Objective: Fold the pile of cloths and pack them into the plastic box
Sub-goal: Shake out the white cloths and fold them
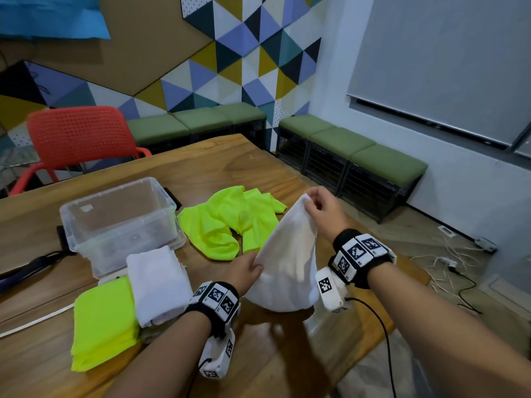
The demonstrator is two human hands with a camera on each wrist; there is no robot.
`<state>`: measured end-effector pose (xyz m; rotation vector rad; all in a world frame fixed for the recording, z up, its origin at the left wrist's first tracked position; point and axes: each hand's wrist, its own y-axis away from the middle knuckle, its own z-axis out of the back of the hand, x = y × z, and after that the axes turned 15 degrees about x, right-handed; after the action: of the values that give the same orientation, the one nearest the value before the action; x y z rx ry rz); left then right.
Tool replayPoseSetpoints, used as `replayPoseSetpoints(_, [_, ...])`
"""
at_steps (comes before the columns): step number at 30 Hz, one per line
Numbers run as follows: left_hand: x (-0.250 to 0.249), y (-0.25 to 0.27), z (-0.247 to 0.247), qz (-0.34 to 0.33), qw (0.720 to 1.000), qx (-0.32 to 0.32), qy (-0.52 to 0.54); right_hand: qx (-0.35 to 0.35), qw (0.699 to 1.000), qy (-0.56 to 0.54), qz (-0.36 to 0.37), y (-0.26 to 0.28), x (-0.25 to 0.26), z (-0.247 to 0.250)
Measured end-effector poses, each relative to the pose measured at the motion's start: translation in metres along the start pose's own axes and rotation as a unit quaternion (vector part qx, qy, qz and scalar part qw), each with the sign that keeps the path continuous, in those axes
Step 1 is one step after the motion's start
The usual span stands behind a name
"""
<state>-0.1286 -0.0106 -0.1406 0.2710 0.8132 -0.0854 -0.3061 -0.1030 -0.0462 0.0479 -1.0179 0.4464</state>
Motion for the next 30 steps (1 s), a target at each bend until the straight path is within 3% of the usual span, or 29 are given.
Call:
replayPoseSetpoints(7, [0.015, 0.002, 0.022, 0.038, 0.999, -0.019, -0.001, -0.051, 0.994, 0.062, -0.071, 0.013, -0.018, 0.019])
replayPoseSetpoints(14, [0.007, 0.014, 0.039, -0.045, 0.992, -0.116, 0.003, -0.083, 0.989, 0.059, -0.105, 0.022, -0.021, 0.042])
replayPoseSetpoints(19, [0.005, 0.015, 0.045, -0.075, 0.988, -0.060, -0.117, -0.093, 0.986, 0.075, -0.114, 0.023, -0.014, 0.055])
replayPoseSetpoints(22, [0.001, 0.020, 0.050, -0.075, 0.985, -0.112, -0.112, -0.108, 0.983, 0.082, -0.121, 0.028, -0.011, 0.057])
replayPoseSetpoints(25, [-0.006, 0.025, 0.057, -0.037, 0.978, -0.181, -0.098, -0.104, 0.983, 0.084, -0.126, 0.031, -0.008, 0.054])
replayPoseSetpoints(28, [-0.011, 0.029, 0.065, 0.011, 0.973, -0.199, -0.120, -0.064, 0.981, 0.117, -0.139, 0.036, -0.005, 0.051])
replayPoseSetpoints(30, [-0.016, 0.035, 0.071, 0.015, 0.969, -0.214, -0.122, -0.080, 0.980, 0.128, -0.131, 0.041, 0.000, 0.050])
